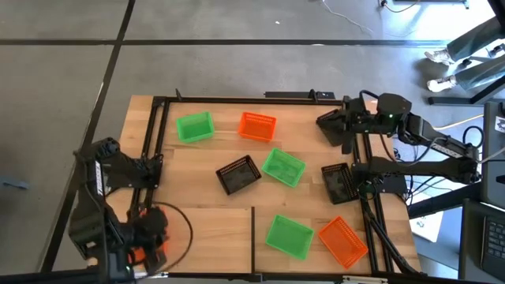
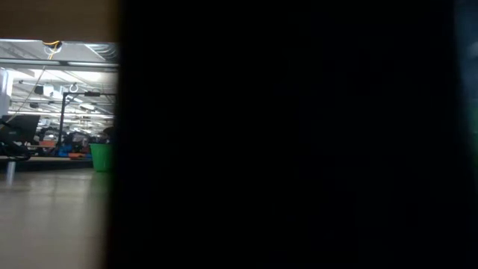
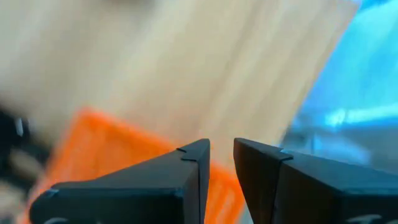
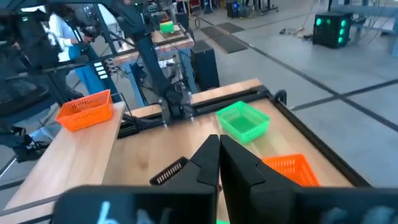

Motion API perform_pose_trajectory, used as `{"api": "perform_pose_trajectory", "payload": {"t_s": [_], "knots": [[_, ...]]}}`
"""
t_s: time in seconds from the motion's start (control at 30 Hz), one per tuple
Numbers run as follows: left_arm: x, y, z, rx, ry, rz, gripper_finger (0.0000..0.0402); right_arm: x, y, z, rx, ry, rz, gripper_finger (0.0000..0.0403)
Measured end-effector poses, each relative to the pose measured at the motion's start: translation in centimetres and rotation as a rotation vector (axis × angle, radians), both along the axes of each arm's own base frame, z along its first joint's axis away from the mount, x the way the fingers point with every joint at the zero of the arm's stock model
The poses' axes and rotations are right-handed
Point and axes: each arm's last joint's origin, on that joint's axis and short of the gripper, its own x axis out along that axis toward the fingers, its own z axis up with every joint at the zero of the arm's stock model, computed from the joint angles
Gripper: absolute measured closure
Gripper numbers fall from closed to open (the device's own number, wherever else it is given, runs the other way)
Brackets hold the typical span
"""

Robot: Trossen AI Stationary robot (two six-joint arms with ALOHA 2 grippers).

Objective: Stack baskets on shelf by color
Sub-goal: Put the middle green basket on the shelf

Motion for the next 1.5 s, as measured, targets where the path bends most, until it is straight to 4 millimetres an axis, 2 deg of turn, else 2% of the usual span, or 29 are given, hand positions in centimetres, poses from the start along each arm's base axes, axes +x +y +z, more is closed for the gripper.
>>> {"api": "perform_pose_trajectory", "payload": {"t_s": [0.27, 0.37, 0.53, 0.63, 0.8, 1.03, 1.2, 1.33, 1.5], "knots": [[0.4, 2.4, 2.4, 0.286, -0.435, 0.026, 0.0339, 0.5, -0.3, 2.8, -0.008, 0.082, -0.038, 0.0391], [1.0, 3.5, 2.9, 0.357, -0.500, 0.058, 0.0337, 0.8, -0.5, 3.6, 0.017, 0.207, -0.055, 0.0391], [3.1, 5.4, 3.3, 0.445, -0.539, 0.164, 0.0337, 1.2, -0.8, 3.7, 0.068, 0.501, -0.094, 0.0391], [4.5, 6.9, 3.5, 0.490, -0.541, 0.237, 0.0339, 1.5, -0.9, 3.4, 0.146, 0.626, -0.106, 0.0391], [6.9, 10.5, 3.8, 0.555, -0.444, 0.310, 0.0335, 2.6, -1.0, 2.5, 0.273, 0.747, -0.060, 0.0391], [7.7, 15.8, 4.8, 0.584, -0.248, 0.256, 0.0341, 5.0, -1.6, 1.1, 0.314, 0.833, -0.038, 0.0391], [6.7, 17.6, 5.8, 0.622, -0.239, 0.238, 0.0337, 6.7, -2.3, 0.0, 0.357, 0.882, -0.057, 0.0391], [5.8, 18.1, 6.4, 0.625, -0.255, 0.225, 0.0335, 8.3, -2.8, -1.3, 0.420, 0.932, -0.088, 0.0388], [4.8, 18.6, 6.9, 0.629, -0.268, 0.208, 0.0335, 10.4, -3.5, -3.2, 0.467, 1.013, -0.111, 0.0353]]}}
